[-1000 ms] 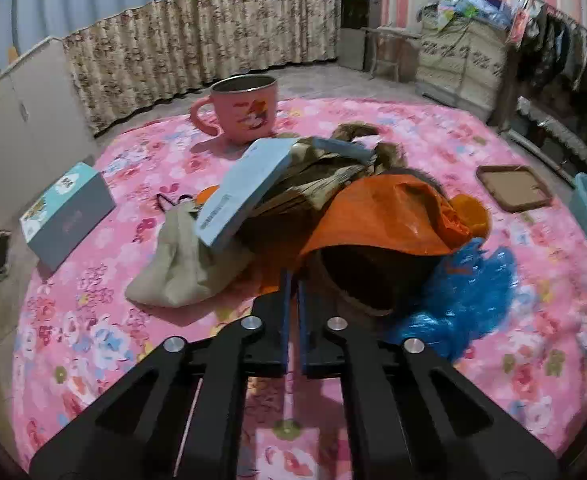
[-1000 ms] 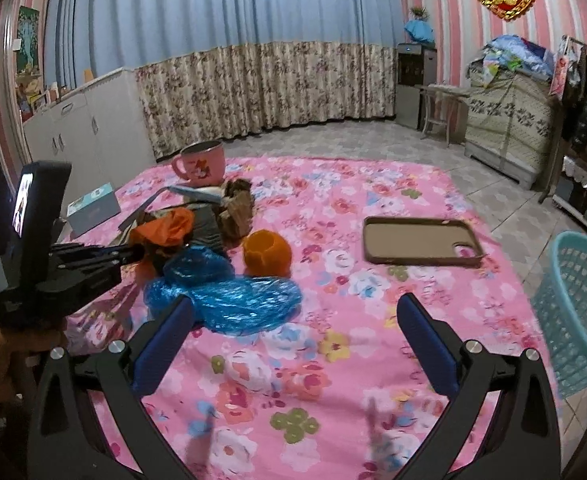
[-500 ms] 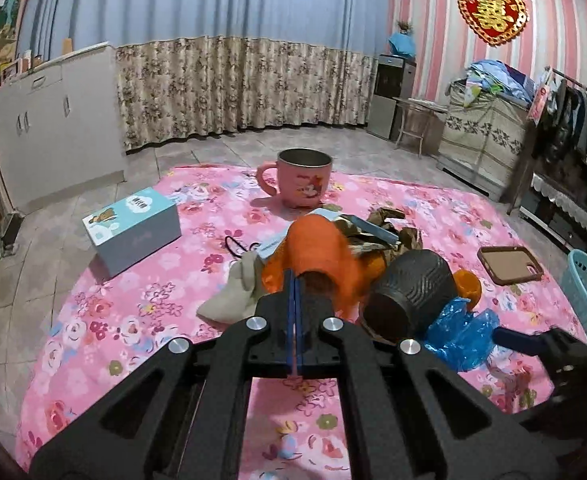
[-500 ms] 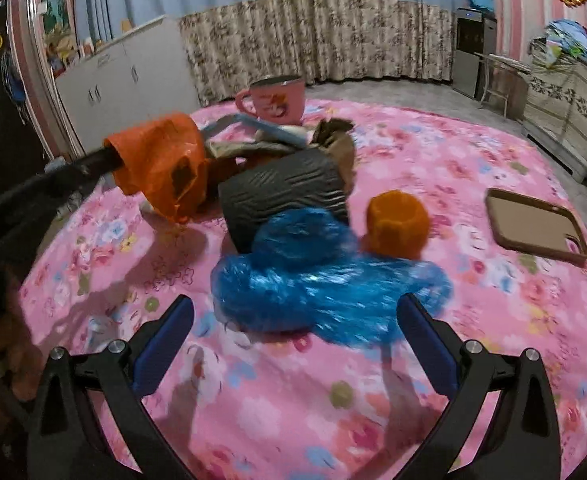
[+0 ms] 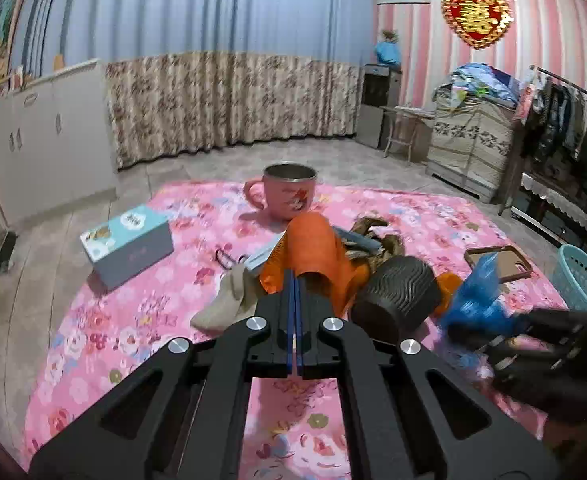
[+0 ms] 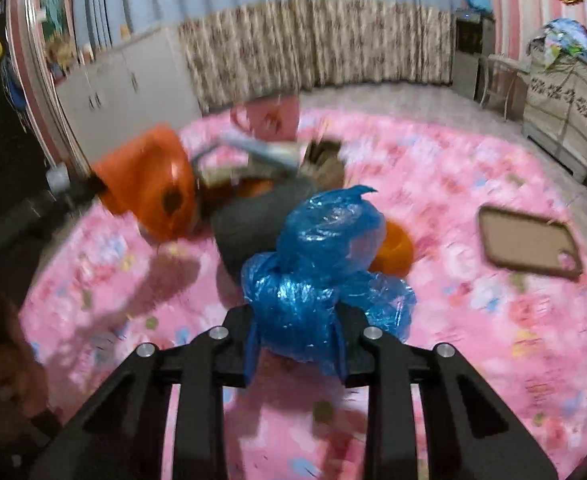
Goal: Collect trash
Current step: 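Carry both bags to the light-blue basket and open both tools to drop them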
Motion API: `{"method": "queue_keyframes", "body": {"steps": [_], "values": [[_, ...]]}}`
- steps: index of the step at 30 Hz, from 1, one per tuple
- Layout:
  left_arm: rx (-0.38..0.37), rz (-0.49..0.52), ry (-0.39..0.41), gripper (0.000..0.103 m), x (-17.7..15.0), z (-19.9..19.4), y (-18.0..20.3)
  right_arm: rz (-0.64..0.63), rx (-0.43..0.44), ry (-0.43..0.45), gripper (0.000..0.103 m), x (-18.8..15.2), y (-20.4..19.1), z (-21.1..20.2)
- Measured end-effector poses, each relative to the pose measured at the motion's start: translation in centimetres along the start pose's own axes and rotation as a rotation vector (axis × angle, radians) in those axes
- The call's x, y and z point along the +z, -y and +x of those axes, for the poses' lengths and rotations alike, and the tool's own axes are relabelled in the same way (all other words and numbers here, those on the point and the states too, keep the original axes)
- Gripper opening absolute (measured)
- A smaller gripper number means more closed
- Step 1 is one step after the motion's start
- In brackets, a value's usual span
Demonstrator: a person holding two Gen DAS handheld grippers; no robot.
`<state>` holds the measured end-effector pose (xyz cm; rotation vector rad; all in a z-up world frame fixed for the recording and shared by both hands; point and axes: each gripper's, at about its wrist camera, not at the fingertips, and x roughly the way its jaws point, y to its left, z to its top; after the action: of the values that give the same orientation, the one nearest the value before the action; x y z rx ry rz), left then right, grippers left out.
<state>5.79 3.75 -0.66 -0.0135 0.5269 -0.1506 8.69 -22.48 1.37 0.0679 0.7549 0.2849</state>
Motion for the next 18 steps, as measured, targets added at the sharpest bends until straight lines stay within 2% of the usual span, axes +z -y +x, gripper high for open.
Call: {"method": "queue_keyframes", "body": {"steps": [3,6,8,10,12,15,18], "values": [[-0.045,-0.014,0.011,0.0,0.3,-0.4,0.6,0.031,-0.027,0.07,0.029,0.9,2.0,-2.3],[-0.118,-0.051,0.008,0.0,1.3,-0.8,1.8,0.121,-0.082,0.164,0.029,2.0,6.6,-5.8],[-0.146,-0.026,0.028,0.0,2.3,-1.4,3.7,0.172,-0.11,0.213,0.029,2.3,9.6,-8.4],[-0.207,-0.024,0.025,0.0,3.9,-1.6,6.4,0.221,-0.18,0.269,0.029,2.1,13.2,-11.3],[-0.319,-0.042,0.009,0.0,5.5,-1.4,9.9,0.271,-0.266,0.322,0.029,1.1,16.9,-14.2],[-0.43,-0.001,0.006,0.0,7.0,-0.8,16.8,0.405,-0.444,0.365,0.029,-2.6,24.2,-19.4],[-0.526,0.039,-0.013,0.0,7.4,0.1,23.8,0.519,-0.553,0.372,0.029,-7.2,29.5,-23.3]]}}
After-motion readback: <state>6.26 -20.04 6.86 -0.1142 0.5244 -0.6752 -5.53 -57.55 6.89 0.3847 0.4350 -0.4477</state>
